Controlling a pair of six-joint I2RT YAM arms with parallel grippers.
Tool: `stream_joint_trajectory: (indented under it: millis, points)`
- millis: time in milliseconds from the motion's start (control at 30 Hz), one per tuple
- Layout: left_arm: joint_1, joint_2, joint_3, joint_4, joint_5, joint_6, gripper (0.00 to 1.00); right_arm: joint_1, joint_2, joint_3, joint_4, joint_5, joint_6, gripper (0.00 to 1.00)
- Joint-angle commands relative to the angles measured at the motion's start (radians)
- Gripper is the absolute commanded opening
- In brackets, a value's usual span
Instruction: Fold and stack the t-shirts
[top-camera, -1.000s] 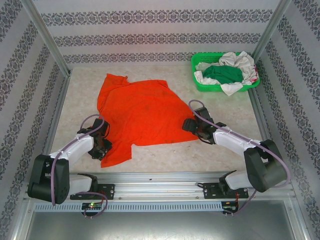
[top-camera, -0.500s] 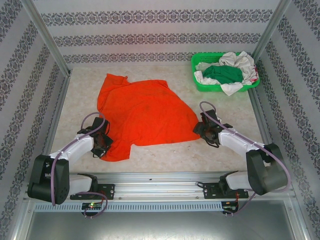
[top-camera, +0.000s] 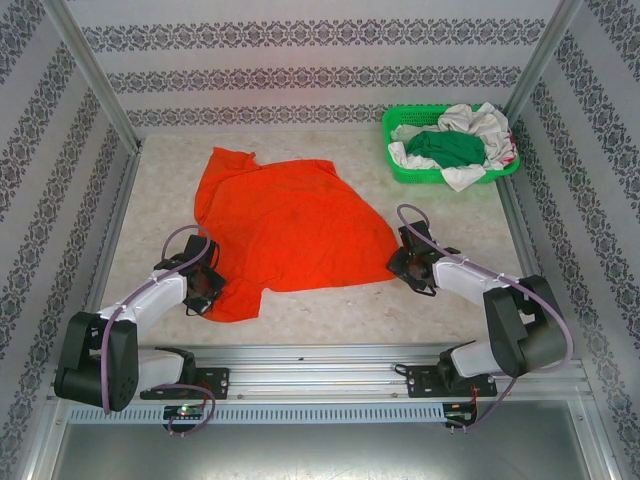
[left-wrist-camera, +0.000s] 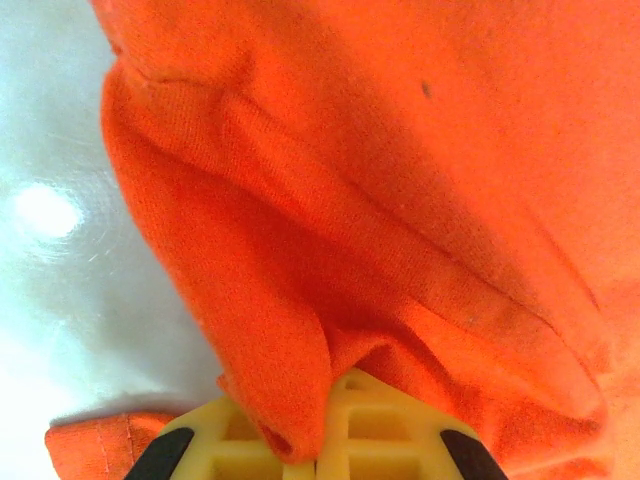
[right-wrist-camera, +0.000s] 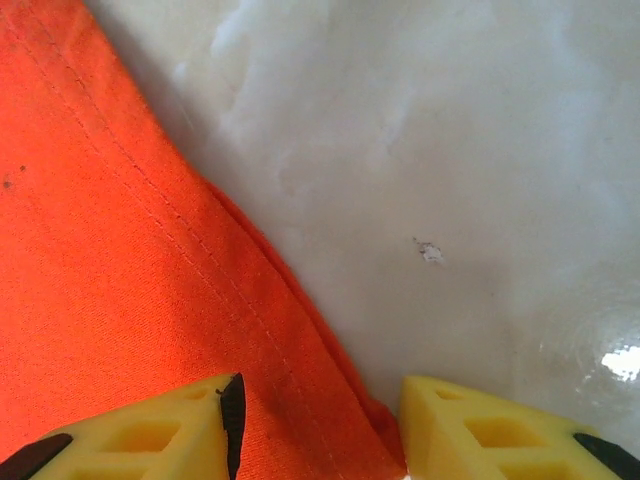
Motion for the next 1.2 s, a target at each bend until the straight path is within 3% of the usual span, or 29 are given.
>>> stream_joint_trajectory:
  millis: [0,267,600,900,1033,1167]
  points:
    - [-0.012,0.019,-0.037,-0.018,-0.014,0.009,0.00,0.007,0.052,-0.006,0.049,-0.075,0.019,0.42]
    - [-0.012,-0.025,-0.035,-0.058,-0.056,-0.013,0.00,0.010,0.053,0.021,0.015,-0.076,-0.014,0.01]
    - [-0.012,-0.136,0.047,-0.133,-0.094,0.006,0.00,0.023,-0.202,0.009,-0.072,0.045,-0.025,0.00]
    - [-0.010,-0.367,0.275,-0.373,-0.282,0.073,0.00,0.220,-0.605,0.068,-0.185,0.437,-0.187,0.00]
    - [-0.010,-0.388,0.421,-0.440,-0.313,0.146,0.00,0.279,-0.700,0.124,-0.165,0.504,-0.279,0.00]
    - [-0.010,-0.382,0.546,-0.472,-0.330,0.216,0.00,0.305,-0.691,0.215,-0.170,0.530,-0.342,0.00]
